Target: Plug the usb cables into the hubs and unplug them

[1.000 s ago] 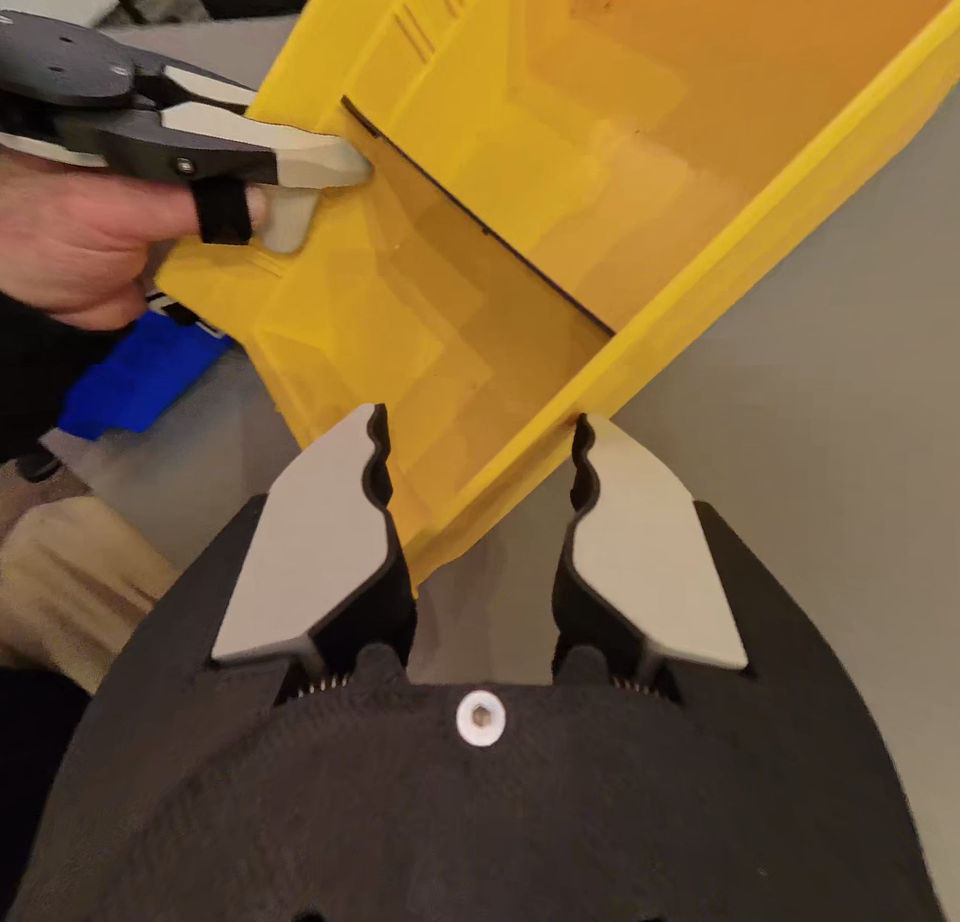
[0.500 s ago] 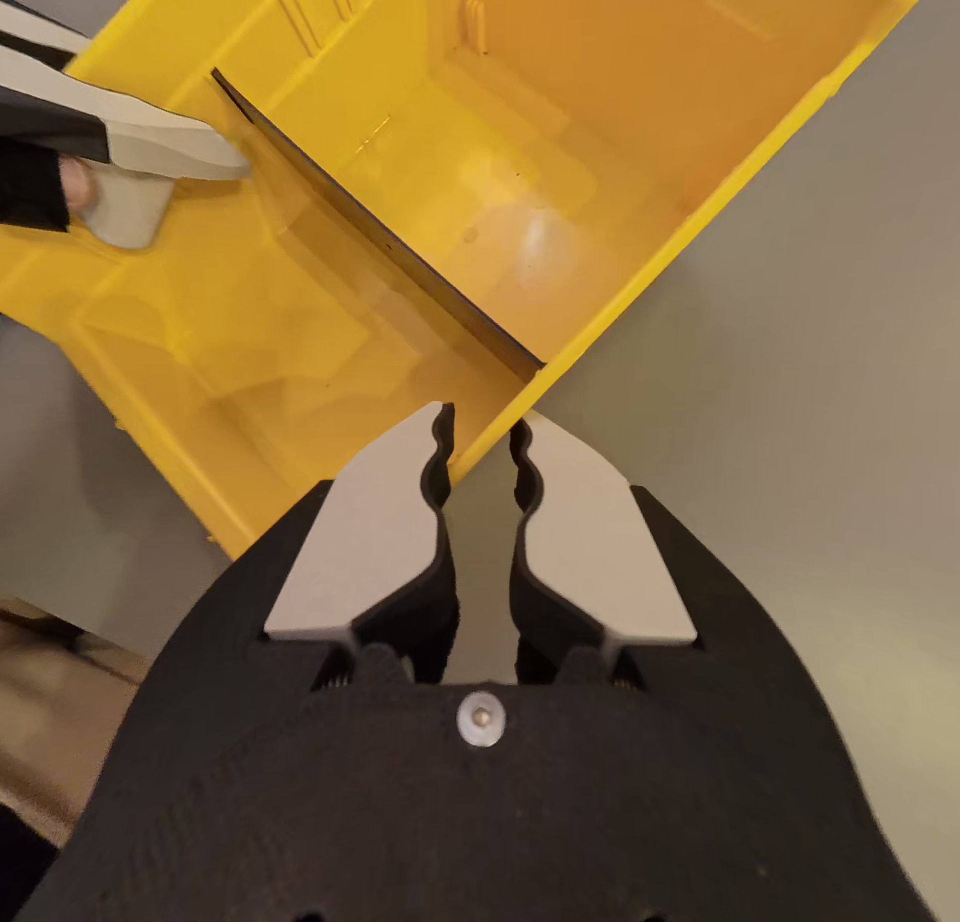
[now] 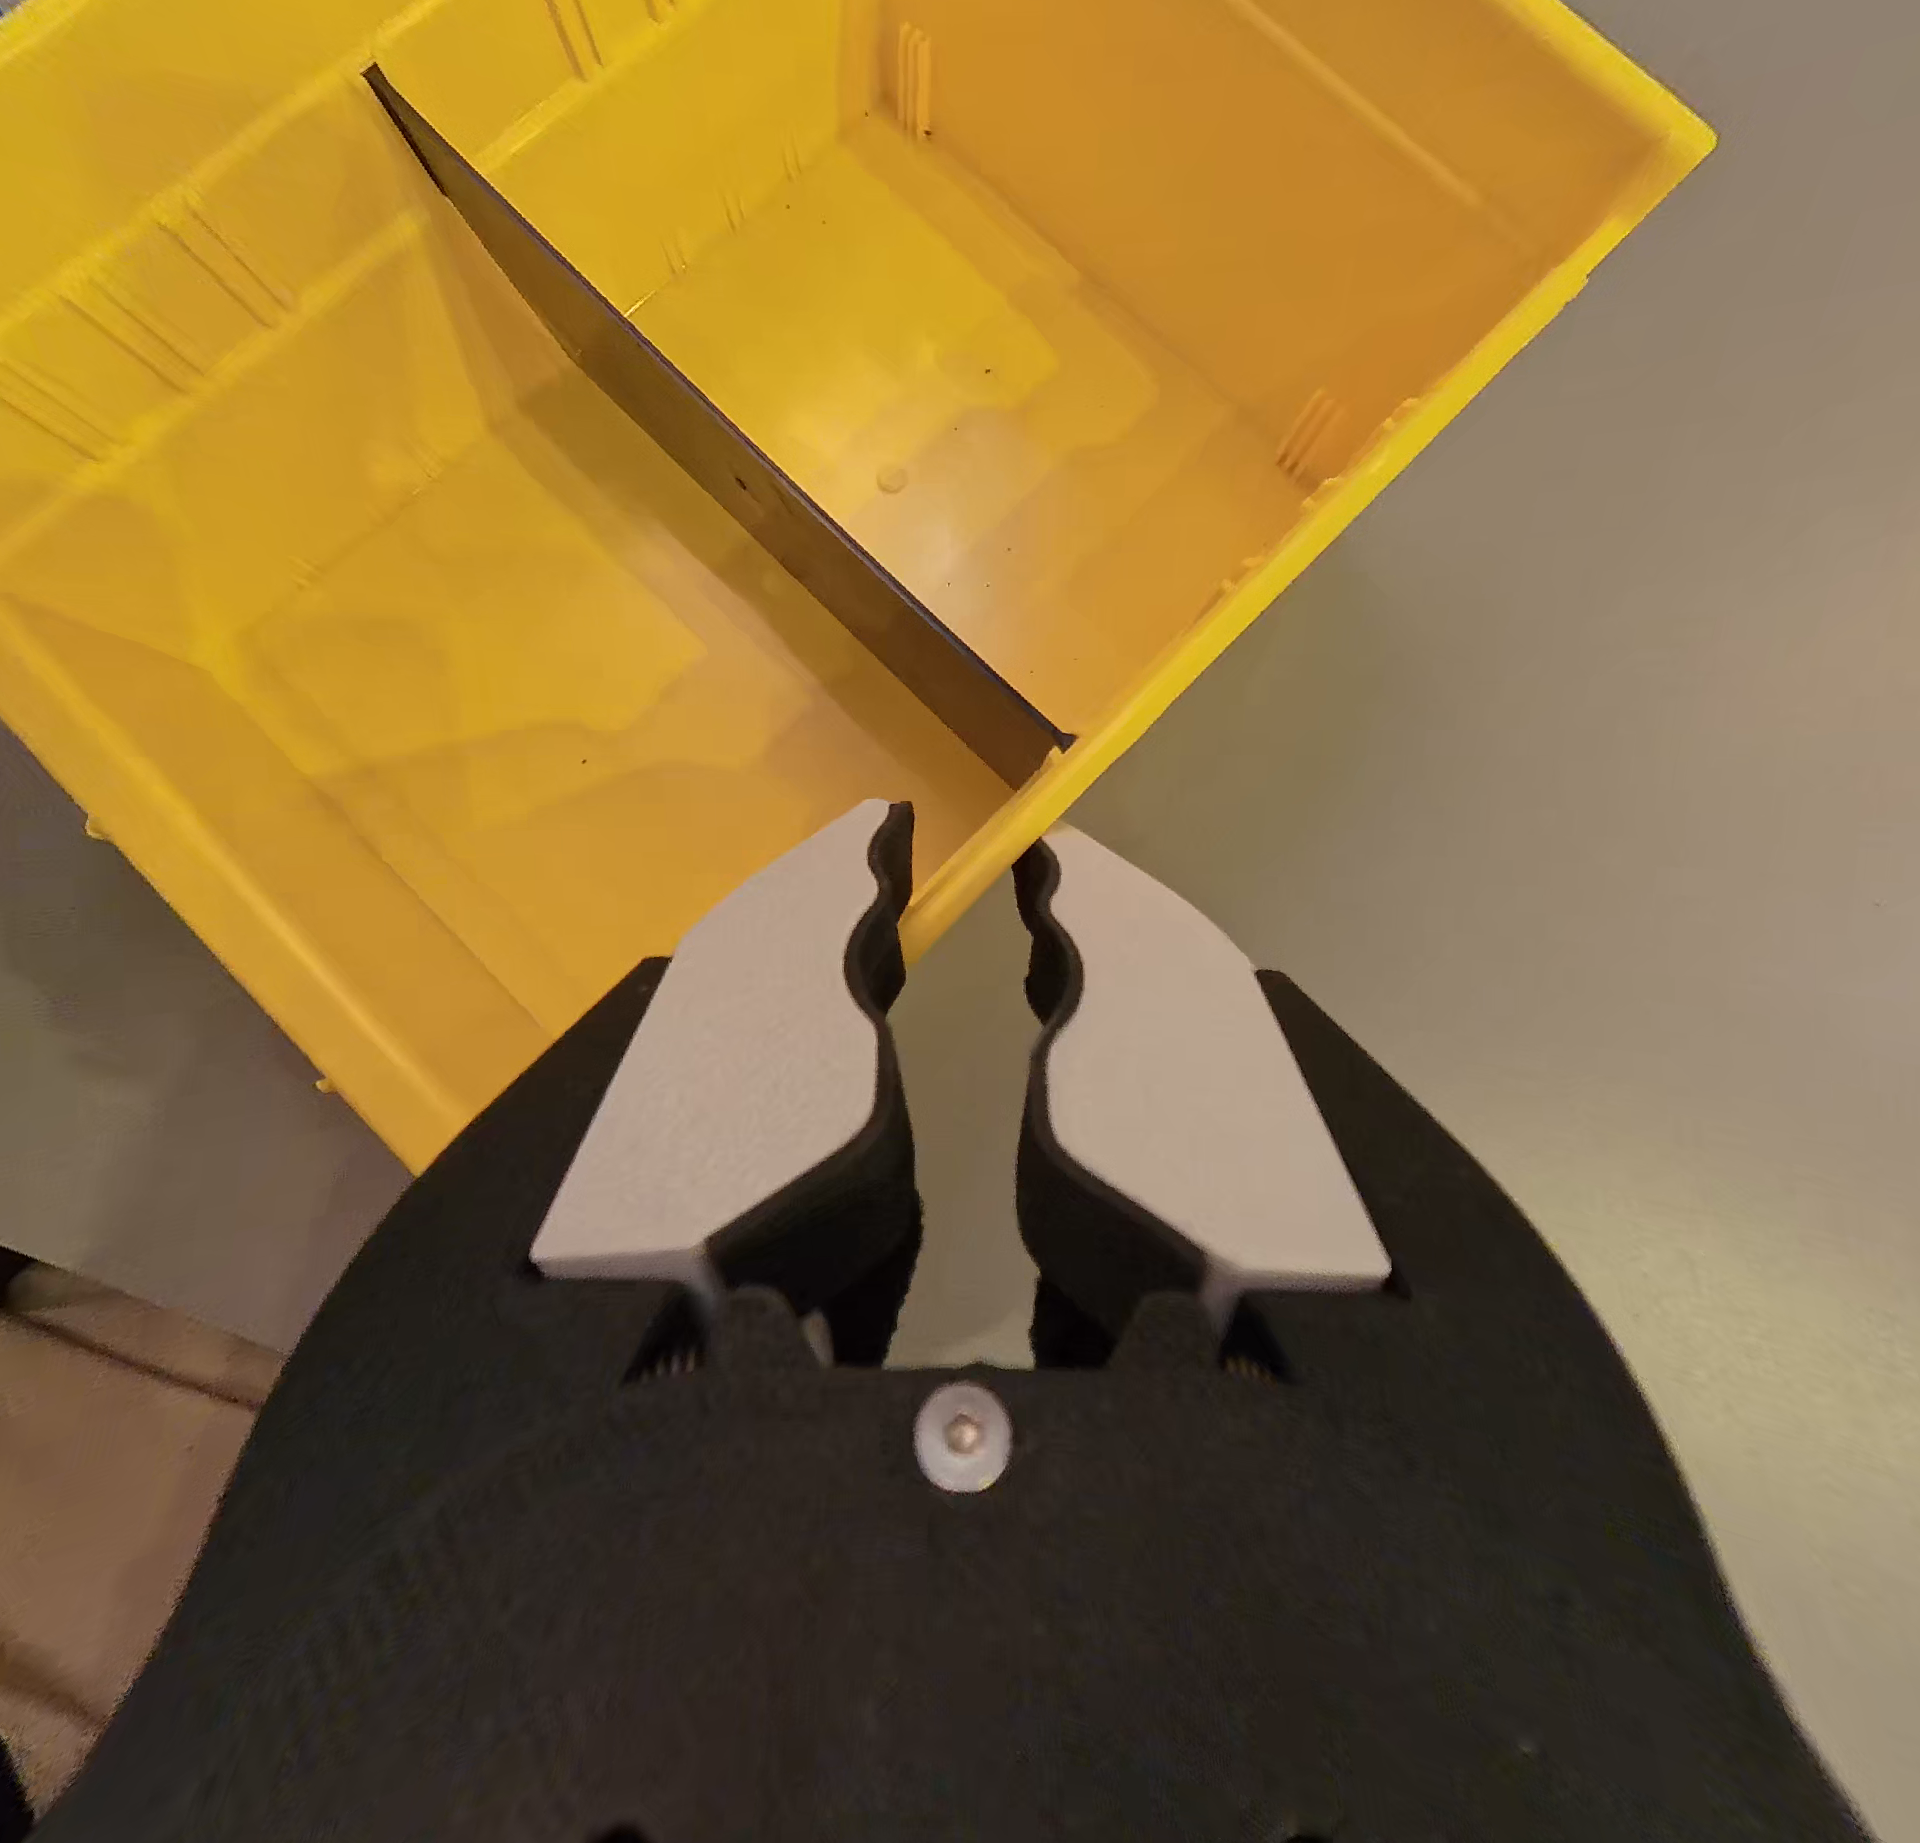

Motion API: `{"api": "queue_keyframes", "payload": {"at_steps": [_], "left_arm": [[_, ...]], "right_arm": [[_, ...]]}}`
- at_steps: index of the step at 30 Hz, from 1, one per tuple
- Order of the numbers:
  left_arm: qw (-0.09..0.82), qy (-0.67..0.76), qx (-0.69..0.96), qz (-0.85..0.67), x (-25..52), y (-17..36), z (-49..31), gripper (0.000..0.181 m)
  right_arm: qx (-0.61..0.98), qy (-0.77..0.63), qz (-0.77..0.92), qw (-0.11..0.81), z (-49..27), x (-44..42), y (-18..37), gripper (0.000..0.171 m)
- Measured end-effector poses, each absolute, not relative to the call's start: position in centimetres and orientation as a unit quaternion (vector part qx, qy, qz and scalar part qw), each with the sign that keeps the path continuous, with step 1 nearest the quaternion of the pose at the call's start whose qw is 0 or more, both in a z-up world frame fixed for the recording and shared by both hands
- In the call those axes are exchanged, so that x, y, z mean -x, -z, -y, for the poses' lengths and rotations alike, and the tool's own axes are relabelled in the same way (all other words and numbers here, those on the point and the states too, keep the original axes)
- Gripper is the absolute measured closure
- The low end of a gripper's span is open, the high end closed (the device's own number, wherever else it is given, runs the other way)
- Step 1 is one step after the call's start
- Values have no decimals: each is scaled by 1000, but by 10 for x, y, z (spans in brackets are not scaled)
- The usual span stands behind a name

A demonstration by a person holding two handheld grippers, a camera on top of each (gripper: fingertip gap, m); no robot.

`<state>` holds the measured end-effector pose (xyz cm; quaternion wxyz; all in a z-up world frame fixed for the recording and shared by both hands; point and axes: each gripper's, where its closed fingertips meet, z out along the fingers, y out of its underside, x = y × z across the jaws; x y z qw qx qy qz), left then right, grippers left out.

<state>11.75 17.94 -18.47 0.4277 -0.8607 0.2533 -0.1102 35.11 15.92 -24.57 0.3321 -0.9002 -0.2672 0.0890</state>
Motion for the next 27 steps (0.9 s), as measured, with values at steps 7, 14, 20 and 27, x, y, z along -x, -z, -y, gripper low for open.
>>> {"api": "queue_keyframes", "payload": {"at_steps": [7, 14, 20, 27], "left_arm": [[454, -113, 857, -214, 36, 153, -157, 128], [401, -257, 869, -134, 185, 173, -114, 125], [372, -264, 883, -108, 223, 198, -94, 125], [349, -245, 899, -97, 235, 220, -86, 135]], "right_arm": [[900, -74, 272, 333, -160, -352, 245, 152], [899, -51, 279, 334, -163, -354, 244, 148], [903, -41, 281, 324, -168, -351, 244, 146], [914, -51, 277, 293, -167, -341, 241, 127]]}}
